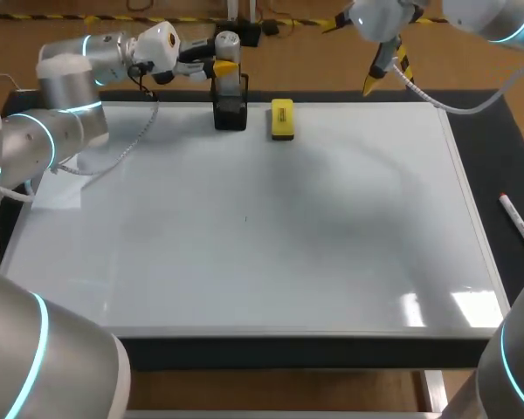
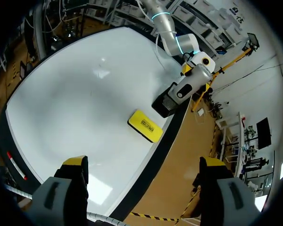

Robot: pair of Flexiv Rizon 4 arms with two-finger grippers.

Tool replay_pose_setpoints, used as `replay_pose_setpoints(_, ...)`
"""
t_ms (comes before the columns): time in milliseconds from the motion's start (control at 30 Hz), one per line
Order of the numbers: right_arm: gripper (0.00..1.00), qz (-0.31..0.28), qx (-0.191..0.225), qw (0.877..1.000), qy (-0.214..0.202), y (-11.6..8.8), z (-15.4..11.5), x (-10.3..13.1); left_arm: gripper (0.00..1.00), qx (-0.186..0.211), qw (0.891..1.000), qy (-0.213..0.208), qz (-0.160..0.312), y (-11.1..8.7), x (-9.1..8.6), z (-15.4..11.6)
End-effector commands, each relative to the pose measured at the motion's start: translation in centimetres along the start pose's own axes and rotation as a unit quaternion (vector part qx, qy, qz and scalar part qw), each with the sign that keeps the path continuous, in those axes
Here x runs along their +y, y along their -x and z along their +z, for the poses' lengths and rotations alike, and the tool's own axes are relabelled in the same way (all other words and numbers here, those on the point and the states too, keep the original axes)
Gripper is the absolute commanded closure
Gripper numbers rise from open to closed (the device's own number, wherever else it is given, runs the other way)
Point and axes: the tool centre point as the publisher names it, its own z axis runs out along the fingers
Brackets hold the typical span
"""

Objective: Pick up the inspection probe, press it on each red-marked spot on the whiteboard one by one, put down the probe, pick up the eraser, and wipe off all the red marks.

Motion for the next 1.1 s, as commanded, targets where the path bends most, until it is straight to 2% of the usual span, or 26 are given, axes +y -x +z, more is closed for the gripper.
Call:
replay_pose_setpoints(33, 0.0, -0.001, 0.002, 1.0, -0.001, 0.0, -0.1, 0.0, 1.0, 0.049, 0.999, -0.008, -0.003, 0.7, 1.0, -0.4)
replay_pose_setpoints(767, 0.0, -0.001, 0.002, 1.0, -0.001, 0.0, -0.1, 0.0, 1.0, 0.045, 0.999, -0.02, -0.014, 1.0, 2.6, -0.9)
replay_pose_setpoints(800, 0.0, -0.001, 0.002, 1.0, -0.001, 0.0, -0.1, 0.0, 0.96, 0.047, 0.999, -0.02, -0.014, 1.0, 2.6, -0.9)
replay_pose_setpoints(833, 0.0, -0.001, 0.002, 1.0, -0.001, 0.0, -0.1, 0.0, 0.56, 0.048, 0.999, -0.021, -0.015, 1.0, 2.6, -0.9)
replay_pose_setpoints(867, 0.0, -0.001, 0.002, 1.0, -0.001, 0.0, -0.1, 0.0, 0.31, 0.049, 0.998, -0.021, -0.015, 1.0, 2.6, -1.0)
replay_pose_setpoints(900, 0.0, -0.001, 0.002, 1.0, -0.001, 0.0, -0.1, 0.0, 0.25, 0.05, 0.998, -0.02, -0.015, 1.0, 2.6, -1.0)
replay_pose_setpoints(933, 0.0, -0.001, 0.002, 1.0, -0.001, 0.0, -0.1, 0.0, 0.24, 0.05, 0.998, -0.019, -0.015, 0.9, 2.6, -1.0)
replay_pose_setpoints(967, 0.0, -0.001, 0.002, 1.0, -0.001, 0.0, -0.1, 0.0, 0.17, 0.05, 0.998, -0.019, -0.015, 0.9, 2.6, -1.0)
replay_pose_setpoints(1000, 0.0, -0.001, 0.002, 1.0, -0.001, 0.0, -0.1, 0.0, 0.0, 0.05, 0.998, -0.016, -0.016, 0.9, 2.6, -1.0)
replay_pose_setpoints(1100, 0.0, -0.001, 0.002, 1.0, -0.001, 0.0, -0.1, 0.0, 0.0, 0.047, 0.999, -0.011, -0.015, 0.8, 2.3, -1.1)
